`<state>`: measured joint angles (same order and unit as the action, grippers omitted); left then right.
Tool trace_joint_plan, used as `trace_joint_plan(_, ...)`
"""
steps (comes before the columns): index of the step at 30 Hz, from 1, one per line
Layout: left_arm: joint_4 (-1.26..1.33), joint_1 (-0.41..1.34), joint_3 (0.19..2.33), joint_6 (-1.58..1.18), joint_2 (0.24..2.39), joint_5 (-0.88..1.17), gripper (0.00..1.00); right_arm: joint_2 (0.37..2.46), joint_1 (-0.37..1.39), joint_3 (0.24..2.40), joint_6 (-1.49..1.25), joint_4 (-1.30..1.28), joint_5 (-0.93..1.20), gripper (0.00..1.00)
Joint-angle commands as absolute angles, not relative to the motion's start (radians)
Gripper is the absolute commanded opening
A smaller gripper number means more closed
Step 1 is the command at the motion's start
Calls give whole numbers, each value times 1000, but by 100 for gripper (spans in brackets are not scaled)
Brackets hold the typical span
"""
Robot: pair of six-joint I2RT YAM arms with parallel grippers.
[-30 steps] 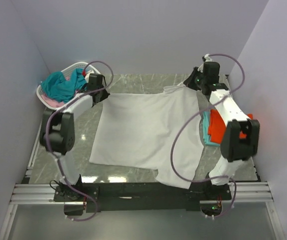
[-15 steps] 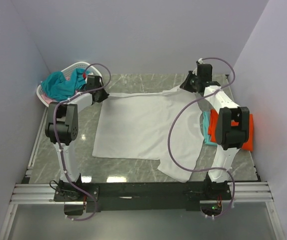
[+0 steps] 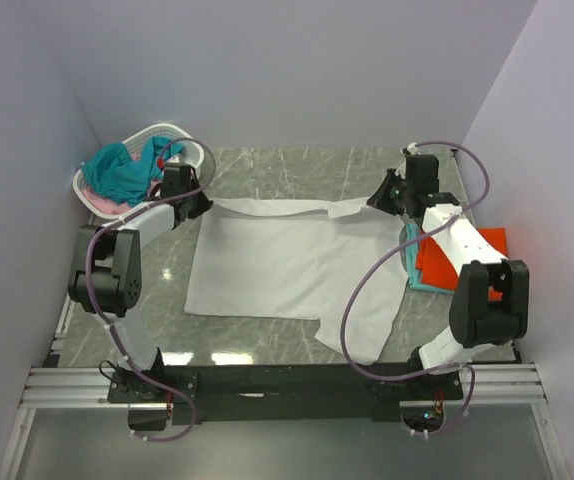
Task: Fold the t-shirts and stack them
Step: Fold the tshirt
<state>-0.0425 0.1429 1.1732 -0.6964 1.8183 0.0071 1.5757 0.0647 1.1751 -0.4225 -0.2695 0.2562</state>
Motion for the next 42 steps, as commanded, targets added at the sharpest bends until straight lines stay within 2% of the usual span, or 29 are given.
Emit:
trace_joint_plan(1,-8,144,1138,-706,1747,15,0,1496,61,1132,-431,-276,256,0)
trace_joint_plan(11,-28,144,1063,-718,1677,3,0,1395,61,1031,-451,-287,270,0)
trace_joint_plan(20,-48,144,1011,-729,1651,3,1,1289,61,853,-515,-282,282,0)
trace_joint_plan(26,-74,144,970,-736,1643,-58,1,1252,61,775,-520,-308,255,0)
trace_joint_plan(29,-104,144,959,-735,1637,-67,1,1249,61,726,-517,-324,262,4)
trace_joint_plan(31,-126,144,950,-739,1626,-86,1,1241,61,700,-517,-334,262,13)
trace_joint_plan(33,-144,144,945,-741,1605,-100,9,1218,61,664,-511,-342,271,18)
trace_joint_plan(34,-153,144,945,-742,1597,-109,14,1210,61,657,-500,-351,270,26)
trace_joint_plan(35,-176,144,946,-741,1582,-124,25,1189,61,650,-492,-359,273,31)
trace_joint_plan(36,-184,144,946,-741,1574,-130,32,1175,61,649,-473,-373,278,42)
trace_joint_plan(37,-198,144,953,-742,1554,-138,39,1163,61,649,-468,-385,282,48)
trace_joint_plan(38,-213,144,954,-745,1545,-149,57,1140,61,660,-460,-397,282,52)
trace_joint_plan(39,-225,144,956,-747,1536,-149,65,1126,61,666,-443,-417,285,64)
trace_joint_plan(42,-236,144,960,-746,1494,-127,78,1080,61,702,-413,-463,282,79)
